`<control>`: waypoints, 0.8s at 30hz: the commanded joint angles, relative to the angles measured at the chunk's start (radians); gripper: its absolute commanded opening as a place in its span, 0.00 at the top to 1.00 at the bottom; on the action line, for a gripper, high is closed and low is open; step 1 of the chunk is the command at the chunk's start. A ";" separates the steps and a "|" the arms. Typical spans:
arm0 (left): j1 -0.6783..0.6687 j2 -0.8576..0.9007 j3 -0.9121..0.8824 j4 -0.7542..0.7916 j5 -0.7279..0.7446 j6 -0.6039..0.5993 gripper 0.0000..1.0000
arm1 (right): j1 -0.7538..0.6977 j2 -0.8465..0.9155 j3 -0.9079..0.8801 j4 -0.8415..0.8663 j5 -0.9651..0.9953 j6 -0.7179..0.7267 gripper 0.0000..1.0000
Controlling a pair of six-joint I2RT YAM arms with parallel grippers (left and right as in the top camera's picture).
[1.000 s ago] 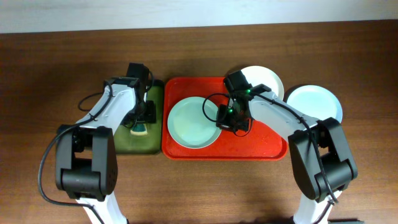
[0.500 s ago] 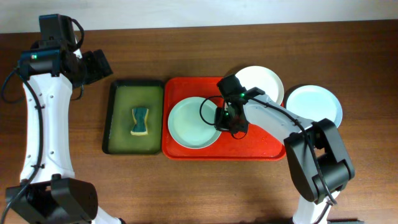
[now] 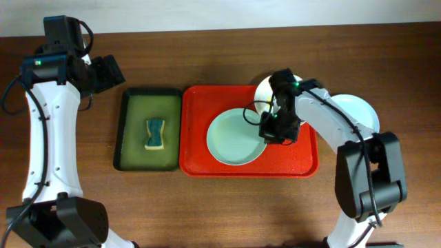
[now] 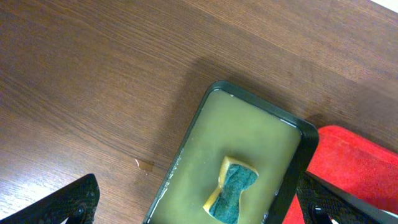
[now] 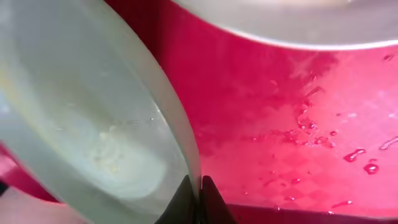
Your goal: Clean dirty plates on tray and stack at the side
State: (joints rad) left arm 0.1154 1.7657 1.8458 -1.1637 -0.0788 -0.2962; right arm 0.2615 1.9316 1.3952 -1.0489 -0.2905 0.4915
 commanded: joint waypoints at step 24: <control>0.003 0.000 0.004 -0.002 0.004 -0.010 0.01 | 0.689 -0.023 0.312 0.325 0.797 -0.227 0.96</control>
State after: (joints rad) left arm 0.1154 1.7657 1.8458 -1.1641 -0.0784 -0.2962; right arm 0.9108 1.9270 1.6871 -0.7303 0.3992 0.3172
